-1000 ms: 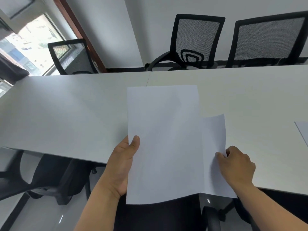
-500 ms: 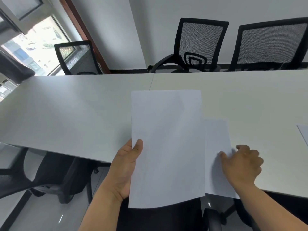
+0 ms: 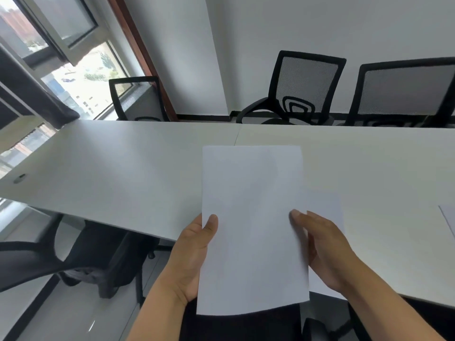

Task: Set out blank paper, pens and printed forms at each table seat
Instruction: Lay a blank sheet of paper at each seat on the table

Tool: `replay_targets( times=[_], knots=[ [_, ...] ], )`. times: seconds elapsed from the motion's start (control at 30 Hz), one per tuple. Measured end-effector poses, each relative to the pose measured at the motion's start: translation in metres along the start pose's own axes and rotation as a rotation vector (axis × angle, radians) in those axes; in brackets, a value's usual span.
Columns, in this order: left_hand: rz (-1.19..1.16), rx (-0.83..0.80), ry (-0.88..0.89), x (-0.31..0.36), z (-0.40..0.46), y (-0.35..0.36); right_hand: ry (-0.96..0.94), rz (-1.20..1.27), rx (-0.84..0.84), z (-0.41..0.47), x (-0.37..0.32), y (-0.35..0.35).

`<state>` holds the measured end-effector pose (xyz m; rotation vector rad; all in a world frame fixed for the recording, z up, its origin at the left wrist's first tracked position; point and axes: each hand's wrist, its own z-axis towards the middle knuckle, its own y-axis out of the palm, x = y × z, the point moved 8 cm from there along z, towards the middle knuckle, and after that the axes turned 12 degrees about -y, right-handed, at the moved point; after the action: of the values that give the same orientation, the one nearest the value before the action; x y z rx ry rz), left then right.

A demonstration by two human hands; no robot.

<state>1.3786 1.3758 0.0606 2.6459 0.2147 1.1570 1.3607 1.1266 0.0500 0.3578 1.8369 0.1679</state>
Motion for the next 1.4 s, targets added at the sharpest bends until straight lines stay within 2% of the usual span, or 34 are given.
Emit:
replay_targets(
  times=[0.17, 0.37, 0.53, 0.67, 0.9, 1.17, 1.4],
  knots=[
    [-0.014, 0.049, 0.02, 0.004, -0.028, -0.011, -0.053, -0.183, -0.004, -0.015, -0.021, 0.015],
    [-0.049, 0.154, 0.066, 0.008, -0.066, -0.032, -0.216, -0.387, -0.02, -0.041, -0.046, 0.052],
    [-0.053, 0.205, 0.104, 0.019, -0.098, -0.058, -0.322, -0.452, -0.044, -0.066, -0.056, 0.093],
    [-0.072, 0.187, 0.108, 0.025, -0.12, -0.085, -0.329, -0.46, -0.055, -0.084, -0.056, 0.128],
    [-0.062, 0.14, 0.118, 0.05, -0.177, -0.178, -0.319, -0.454, -0.052, -0.122, -0.041, 0.231],
    [0.003, 0.099, 0.167, 0.111, -0.226, -0.347, -0.357, -0.43, 0.008, -0.153, 0.013, 0.401],
    [-0.008, 0.105, 0.183, 0.14, -0.256, -0.446, -0.345, -0.429, 0.01, -0.162, 0.045, 0.505]
  ],
)
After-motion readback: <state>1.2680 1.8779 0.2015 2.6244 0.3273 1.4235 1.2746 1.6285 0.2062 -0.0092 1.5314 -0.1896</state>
